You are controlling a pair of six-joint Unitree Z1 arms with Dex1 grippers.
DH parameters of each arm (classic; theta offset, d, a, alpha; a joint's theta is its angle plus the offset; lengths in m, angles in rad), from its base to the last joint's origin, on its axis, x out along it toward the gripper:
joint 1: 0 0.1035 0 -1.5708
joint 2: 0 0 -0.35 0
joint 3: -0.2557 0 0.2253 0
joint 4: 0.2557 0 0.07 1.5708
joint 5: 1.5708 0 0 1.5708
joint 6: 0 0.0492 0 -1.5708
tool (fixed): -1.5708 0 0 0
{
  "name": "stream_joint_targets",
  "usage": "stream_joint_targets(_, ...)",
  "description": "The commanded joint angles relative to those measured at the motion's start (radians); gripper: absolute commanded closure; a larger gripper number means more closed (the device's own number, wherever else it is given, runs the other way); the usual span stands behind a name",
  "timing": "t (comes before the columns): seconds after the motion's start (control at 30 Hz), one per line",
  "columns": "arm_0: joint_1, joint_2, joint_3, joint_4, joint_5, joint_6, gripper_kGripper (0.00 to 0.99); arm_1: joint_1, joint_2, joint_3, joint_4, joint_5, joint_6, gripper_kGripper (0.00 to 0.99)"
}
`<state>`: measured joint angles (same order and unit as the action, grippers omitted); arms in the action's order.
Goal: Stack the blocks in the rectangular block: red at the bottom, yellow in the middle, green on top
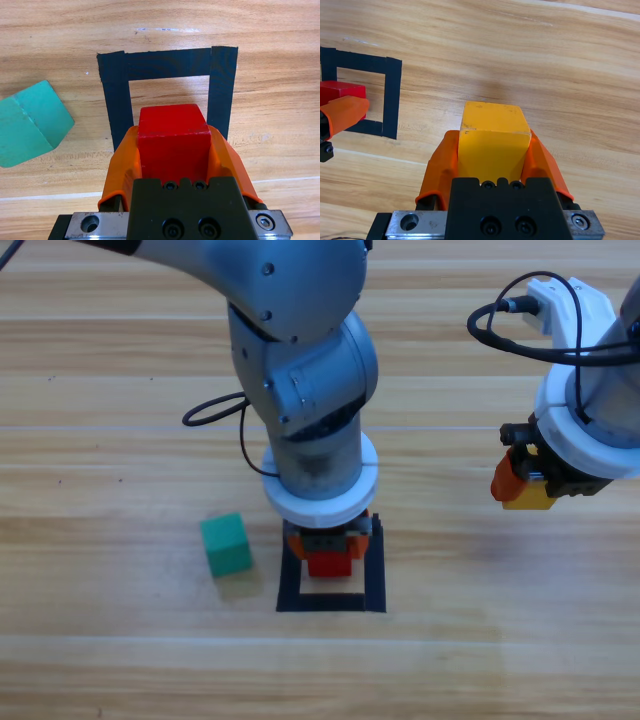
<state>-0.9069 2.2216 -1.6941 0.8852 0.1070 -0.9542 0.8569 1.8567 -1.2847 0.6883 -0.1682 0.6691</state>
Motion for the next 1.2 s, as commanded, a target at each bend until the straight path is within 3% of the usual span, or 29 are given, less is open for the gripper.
stream_joint_targets(0.03,-0.027,0.056,0.005,-0.011,0.013,0.006,0.962,-0.024,0.024,0.001,0.016,-0.019,-0.003,0.99)
stream_joint_targets(1.2,-0.037,0.09,-0.004,-0.017,0.017,-0.001,0.959,-0.024,0.026,-0.001,0.016,-0.019,-0.003,0.99)
